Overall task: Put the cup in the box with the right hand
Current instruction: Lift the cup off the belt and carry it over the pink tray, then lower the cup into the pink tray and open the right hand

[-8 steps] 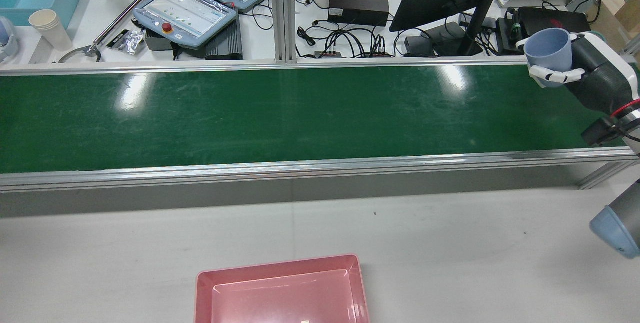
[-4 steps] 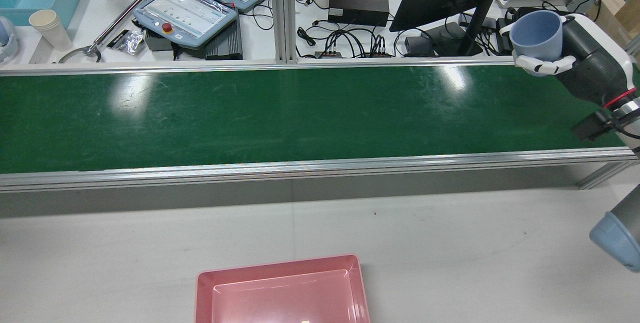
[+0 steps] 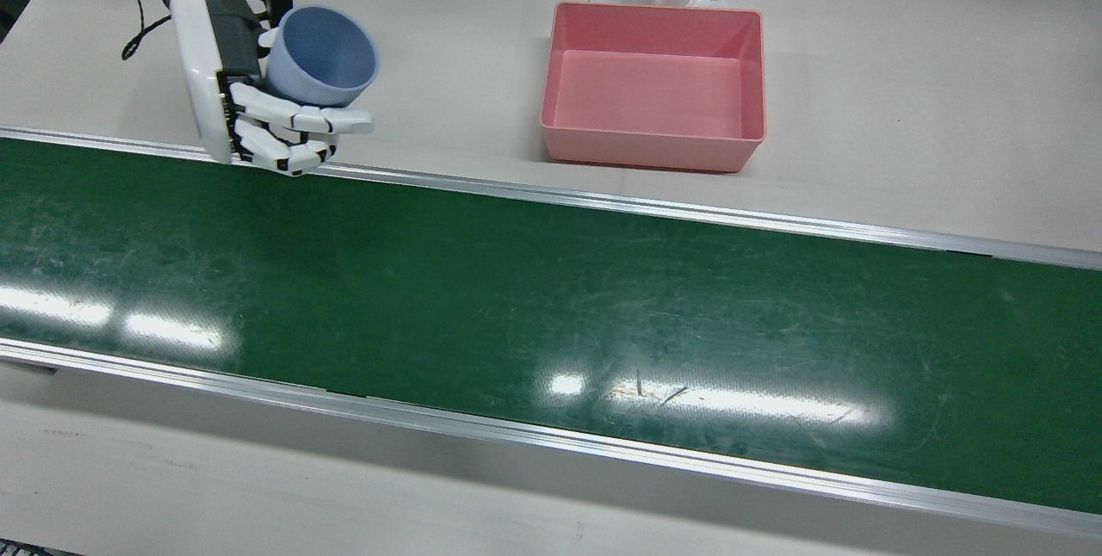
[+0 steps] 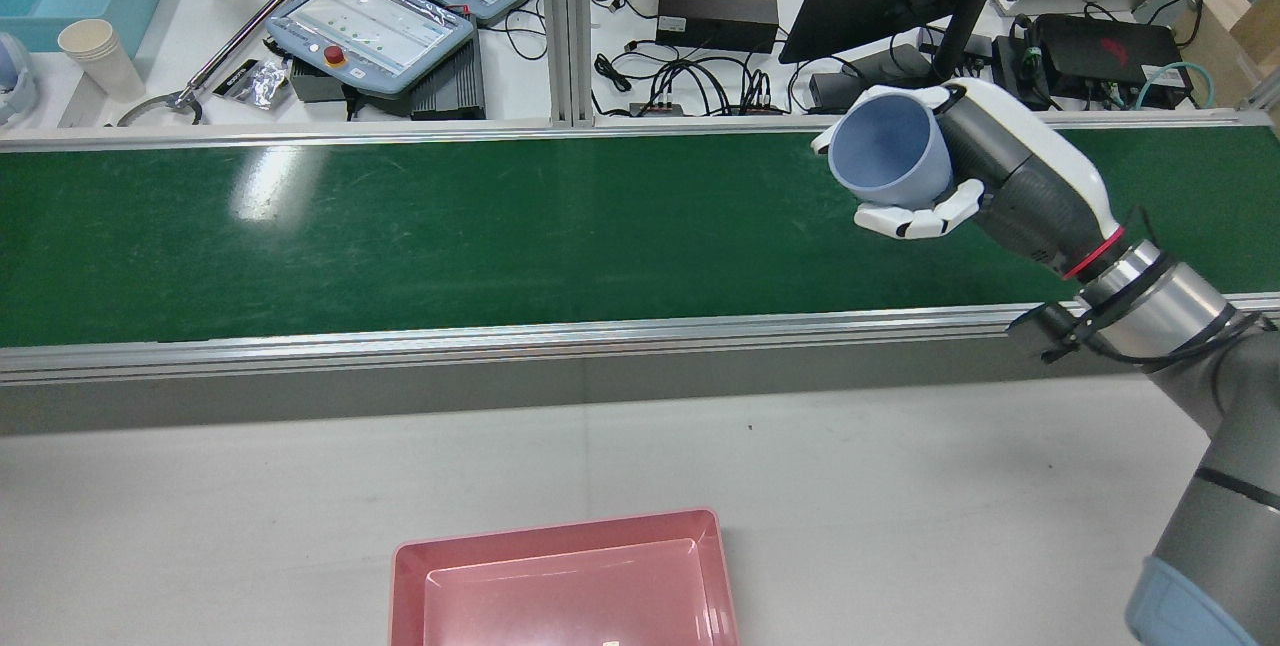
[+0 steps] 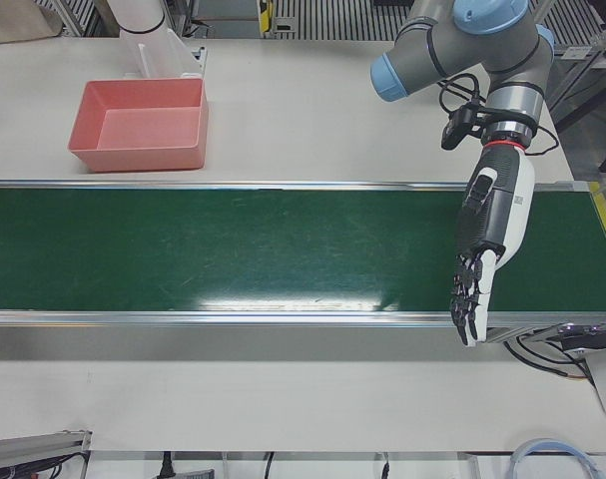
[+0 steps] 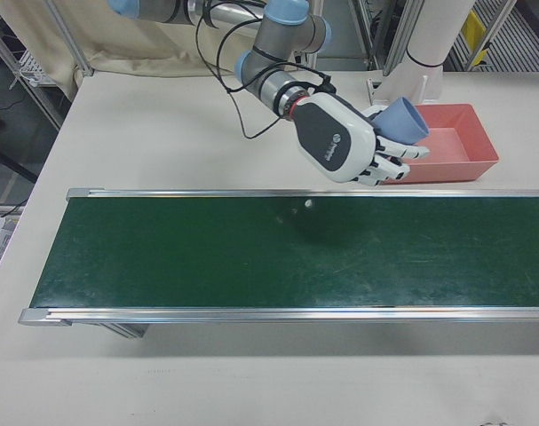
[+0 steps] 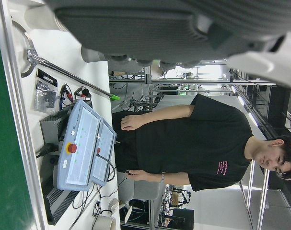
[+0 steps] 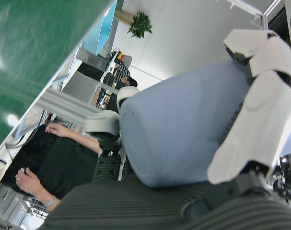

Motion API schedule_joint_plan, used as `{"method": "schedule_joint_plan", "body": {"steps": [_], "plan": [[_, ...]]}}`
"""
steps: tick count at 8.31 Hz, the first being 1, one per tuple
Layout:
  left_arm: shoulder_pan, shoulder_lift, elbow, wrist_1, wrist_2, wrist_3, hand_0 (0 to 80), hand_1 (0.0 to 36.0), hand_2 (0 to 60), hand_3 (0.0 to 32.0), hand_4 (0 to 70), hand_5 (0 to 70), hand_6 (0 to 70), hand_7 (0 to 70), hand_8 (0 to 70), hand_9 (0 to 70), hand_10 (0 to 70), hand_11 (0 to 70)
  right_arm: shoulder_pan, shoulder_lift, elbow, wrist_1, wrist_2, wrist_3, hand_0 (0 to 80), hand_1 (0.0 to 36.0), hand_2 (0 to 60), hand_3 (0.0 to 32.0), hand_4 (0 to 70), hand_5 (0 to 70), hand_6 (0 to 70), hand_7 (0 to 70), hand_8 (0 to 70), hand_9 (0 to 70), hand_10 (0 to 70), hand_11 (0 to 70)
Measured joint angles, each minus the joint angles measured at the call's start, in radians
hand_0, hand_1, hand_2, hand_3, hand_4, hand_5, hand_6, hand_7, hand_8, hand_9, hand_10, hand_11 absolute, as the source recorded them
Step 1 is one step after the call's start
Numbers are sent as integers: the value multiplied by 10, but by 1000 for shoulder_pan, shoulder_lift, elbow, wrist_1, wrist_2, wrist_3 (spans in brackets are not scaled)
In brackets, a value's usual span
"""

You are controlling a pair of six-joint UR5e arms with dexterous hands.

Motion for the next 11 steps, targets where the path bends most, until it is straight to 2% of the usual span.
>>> {"method": "schedule_joint_plan", "body": {"steps": [2, 3, 4, 5, 6, 7, 8, 11], "plan": [[0, 0, 0, 1, 0, 0, 0, 0, 0, 0, 0, 0, 0, 0, 0, 0, 0, 0, -227, 30, 66, -13, 100, -136, 486, 317, 600, 0, 476, 144, 298, 700, 559, 700, 467, 666], [0, 0, 0, 1, 0, 0, 0, 0, 0, 0, 0, 0, 0, 0, 0, 0, 0, 0, -329, 50, 76, -13, 143, -194, 478, 280, 600, 0, 370, 134, 269, 700, 511, 700, 442, 630], [0, 0, 0, 2, 0, 0, 0, 0, 0, 0, 0, 0, 0, 0, 0, 0, 0, 0, -417, 66, 79, -11, 182, -247, 481, 278, 600, 0, 316, 127, 238, 700, 458, 700, 404, 577], [0, 0, 0, 1, 0, 0, 0, 0, 0, 0, 0, 0, 0, 0, 0, 0, 0, 0, -487, 76, 75, -8, 213, -289, 489, 292, 600, 0, 227, 116, 179, 550, 360, 555, 305, 452], [0, 0, 0, 1, 0, 0, 0, 0, 0, 0, 0, 0, 0, 0, 0, 0, 0, 0, -536, 82, 68, -5, 233, -319, 493, 284, 541, 0, 72, 91, 101, 271, 178, 295, 145, 232], [0, 0, 0, 0, 0, 0, 0, 0, 0, 0, 0, 0, 0, 0, 0, 0, 0, 0, -573, 86, 60, -4, 245, -340, 500, 271, 377, 0, 0, 68, 38, 69, 12, 37, 7, 31], [0, 0, 0, 0, 0, 0, 0, 0, 0, 0, 0, 0, 0, 0, 0, 0, 0, 0, -595, 89, 50, 1, 250, -349, 499, 263, 330, 0, 0, 61, 31, 60, 0, 0, 0, 0], [0, 0, 1, 0, 0, 0, 0, 0, 0, 0, 0, 0, 0, 0, 0, 0, 0, 0, -625, 91, 34, 28, 253, -352, 494, 259, 338, 0, 0, 59, 37, 101, 0, 12, 0, 0]]}}
